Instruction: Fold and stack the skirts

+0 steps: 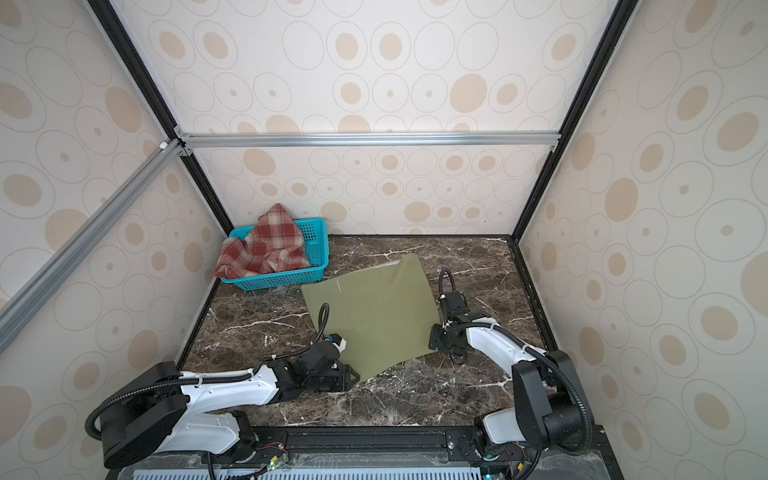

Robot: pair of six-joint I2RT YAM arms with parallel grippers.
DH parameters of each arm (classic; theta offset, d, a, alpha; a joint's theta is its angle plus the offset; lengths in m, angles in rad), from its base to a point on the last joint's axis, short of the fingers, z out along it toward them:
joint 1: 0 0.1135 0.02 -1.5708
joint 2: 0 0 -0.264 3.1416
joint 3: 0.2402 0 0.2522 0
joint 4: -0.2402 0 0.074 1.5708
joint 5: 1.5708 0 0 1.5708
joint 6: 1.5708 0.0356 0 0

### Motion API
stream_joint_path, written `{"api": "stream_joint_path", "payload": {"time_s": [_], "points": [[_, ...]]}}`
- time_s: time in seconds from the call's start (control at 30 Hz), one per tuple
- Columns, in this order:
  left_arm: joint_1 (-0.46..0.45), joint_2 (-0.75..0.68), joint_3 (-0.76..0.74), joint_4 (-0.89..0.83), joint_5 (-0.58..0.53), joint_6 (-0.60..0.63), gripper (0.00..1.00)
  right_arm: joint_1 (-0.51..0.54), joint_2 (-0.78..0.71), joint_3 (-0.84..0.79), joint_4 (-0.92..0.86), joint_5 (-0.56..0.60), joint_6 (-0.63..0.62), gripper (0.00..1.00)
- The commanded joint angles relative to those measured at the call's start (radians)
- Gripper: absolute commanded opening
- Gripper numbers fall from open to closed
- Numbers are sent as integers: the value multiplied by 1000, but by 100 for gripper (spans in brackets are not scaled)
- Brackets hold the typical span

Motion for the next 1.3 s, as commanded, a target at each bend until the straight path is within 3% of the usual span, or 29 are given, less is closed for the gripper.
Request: {"api": "stream_joint_path", "payload": {"time_s": [0.0,0.07,0.17,0.53,0.6,0.63,0.67,0.8,0.87,1.27], "points": [[-16,21,3,-42,0,-15,34,0,17,-3,11,-15,-1,56],[-16,17,-1,-50,-7,-17,26,0,21,-10,23,-22,-1,55],[-17,1,-13,-85,-43,-32,2,-30,23,-21,44,-35,-2,56],[16,-127,-34,-305,-192,-22,0,-12,20,-106,121,-155,37,50],[32,-153,-34,-342,-209,-9,0,36,15,-118,127,-167,56,50],[36,-164,-32,-361,-218,-3,7,45,11,-123,130,-173,60,50],[42,-178,-30,-380,-228,0,22,57,5,-131,133,-175,71,50],[45,-232,-39,-368,-214,21,43,81,-20,-159,162,-197,104,50],[44,-250,-48,-334,-182,21,48,81,-25,-163,162,-203,110,48],[3,-219,-98,-229,-95,-38,37,85,-27,-153,149,-189,98,42]]}}
